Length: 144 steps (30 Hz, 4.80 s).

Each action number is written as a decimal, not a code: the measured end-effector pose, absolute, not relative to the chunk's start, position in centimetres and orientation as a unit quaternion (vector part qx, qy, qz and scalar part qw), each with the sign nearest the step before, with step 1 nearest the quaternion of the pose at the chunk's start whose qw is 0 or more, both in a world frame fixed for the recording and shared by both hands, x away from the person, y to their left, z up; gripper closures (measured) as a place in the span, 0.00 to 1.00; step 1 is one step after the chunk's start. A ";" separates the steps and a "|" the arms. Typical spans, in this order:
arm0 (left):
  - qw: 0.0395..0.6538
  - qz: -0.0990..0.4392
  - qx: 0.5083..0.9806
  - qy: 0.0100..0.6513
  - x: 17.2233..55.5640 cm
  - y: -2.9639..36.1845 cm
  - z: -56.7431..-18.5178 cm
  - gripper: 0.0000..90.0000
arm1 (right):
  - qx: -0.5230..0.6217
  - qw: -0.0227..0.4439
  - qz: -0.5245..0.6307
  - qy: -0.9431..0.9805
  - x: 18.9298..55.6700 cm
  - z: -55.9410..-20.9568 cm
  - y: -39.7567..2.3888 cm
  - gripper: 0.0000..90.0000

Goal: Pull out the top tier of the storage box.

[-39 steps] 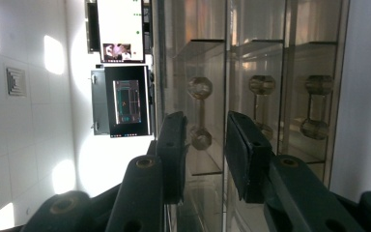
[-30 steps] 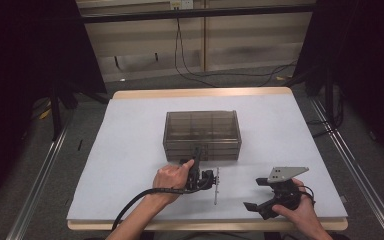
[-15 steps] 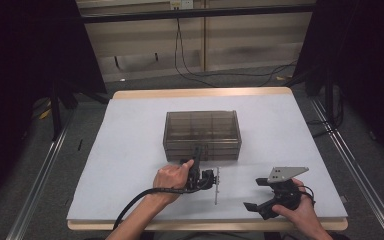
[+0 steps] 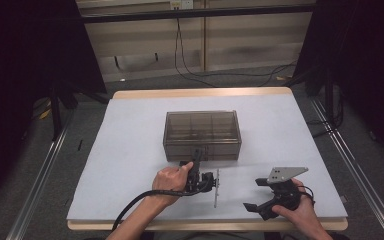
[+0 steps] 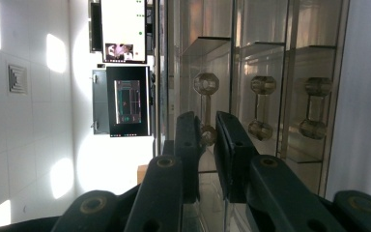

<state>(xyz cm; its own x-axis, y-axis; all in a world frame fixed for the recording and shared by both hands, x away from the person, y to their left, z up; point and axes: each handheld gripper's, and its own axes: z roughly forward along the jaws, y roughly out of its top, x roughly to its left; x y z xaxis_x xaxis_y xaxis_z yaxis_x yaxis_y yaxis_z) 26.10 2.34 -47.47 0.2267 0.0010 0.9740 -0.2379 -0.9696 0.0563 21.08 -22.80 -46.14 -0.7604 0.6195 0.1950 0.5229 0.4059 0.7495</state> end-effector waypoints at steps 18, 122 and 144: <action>0.100 0.615 0.778 -0.083 25.4 2.6 -47.3 0.90 | 0.342 0.057 0.425 0.836 21.0 -46.1 -22.8 0.06; 0.371 0.109 0.919 0.082 34.4 7.9 -38.9 0.59 | 0.337 0.049 0.422 0.840 21.1 -46.2 -22.6 0.06; 0.332 0.116 0.934 0.056 34.8 6.3 -39.9 0.69 | 0.338 0.047 0.420 0.841 21.1 -46.2 -22.6 0.06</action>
